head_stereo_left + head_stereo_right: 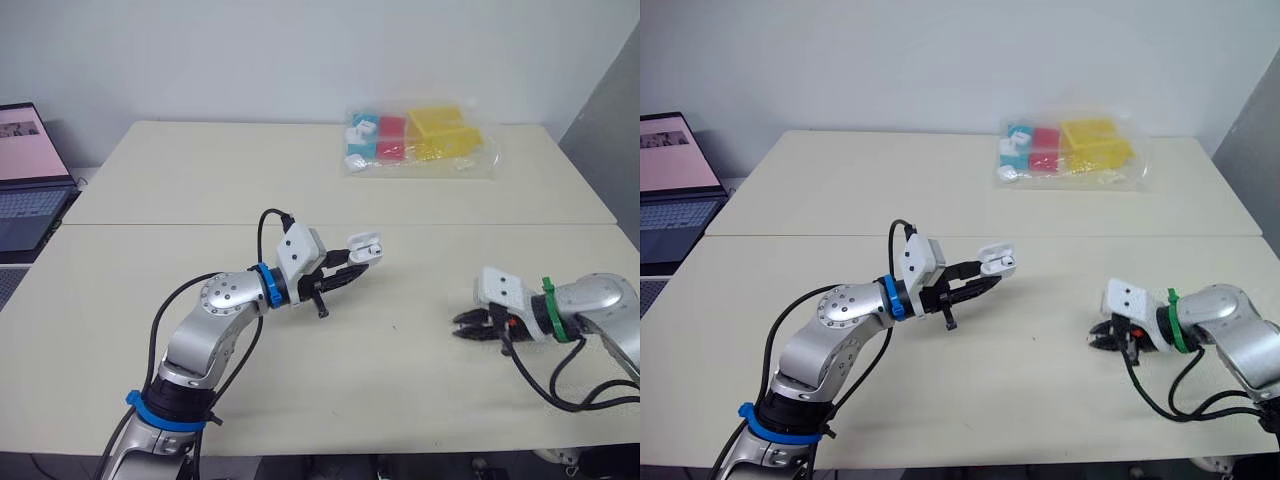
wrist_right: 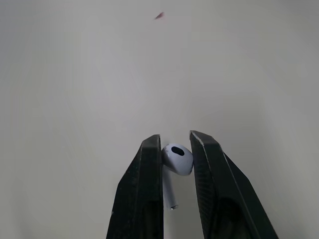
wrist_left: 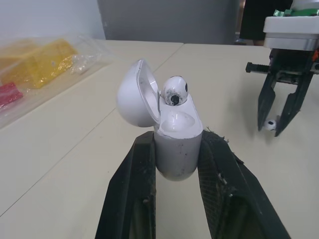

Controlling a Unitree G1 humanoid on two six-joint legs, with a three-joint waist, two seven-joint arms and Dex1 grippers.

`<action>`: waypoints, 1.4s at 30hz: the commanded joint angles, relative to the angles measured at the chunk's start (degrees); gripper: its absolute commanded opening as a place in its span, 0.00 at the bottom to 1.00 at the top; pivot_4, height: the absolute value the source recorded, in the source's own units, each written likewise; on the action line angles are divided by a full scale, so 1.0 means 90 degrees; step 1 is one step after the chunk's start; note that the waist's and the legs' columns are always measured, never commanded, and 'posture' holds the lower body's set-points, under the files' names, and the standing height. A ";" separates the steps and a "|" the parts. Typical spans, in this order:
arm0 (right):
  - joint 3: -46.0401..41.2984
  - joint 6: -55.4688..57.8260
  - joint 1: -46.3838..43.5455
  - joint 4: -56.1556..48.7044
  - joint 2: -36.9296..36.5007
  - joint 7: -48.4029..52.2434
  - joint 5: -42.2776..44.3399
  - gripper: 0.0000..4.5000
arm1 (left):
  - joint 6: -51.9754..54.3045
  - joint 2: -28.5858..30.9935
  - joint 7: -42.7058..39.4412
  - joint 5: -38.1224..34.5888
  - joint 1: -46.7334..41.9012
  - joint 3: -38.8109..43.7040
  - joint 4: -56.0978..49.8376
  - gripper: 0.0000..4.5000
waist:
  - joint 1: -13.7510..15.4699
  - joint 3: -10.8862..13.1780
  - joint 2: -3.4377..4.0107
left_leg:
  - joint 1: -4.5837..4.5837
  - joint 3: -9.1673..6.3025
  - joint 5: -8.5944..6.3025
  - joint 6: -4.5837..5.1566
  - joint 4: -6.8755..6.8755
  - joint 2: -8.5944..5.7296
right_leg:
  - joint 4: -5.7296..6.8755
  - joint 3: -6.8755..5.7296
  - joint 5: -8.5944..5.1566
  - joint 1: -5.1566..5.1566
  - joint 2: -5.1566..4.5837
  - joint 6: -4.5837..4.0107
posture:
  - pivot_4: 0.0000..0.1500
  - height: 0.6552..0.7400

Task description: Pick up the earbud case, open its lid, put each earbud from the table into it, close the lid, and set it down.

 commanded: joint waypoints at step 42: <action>0.1187 0.2319 -0.1359 -0.1301 -0.0379 0.0453 -0.1488 0.65 | -0.0451 -0.0122 0.0182 0.0488 0.0271 -0.0239 -0.0187 0.17 | 0.0016 0.0000 0.0001 | 0.0039 0.0004 0.0000 -0.0001 0.0004 -0.0001 | 0.0010 0.0005 0.0009 0.0030 -0.0008 -0.0015 | 1.00 1.00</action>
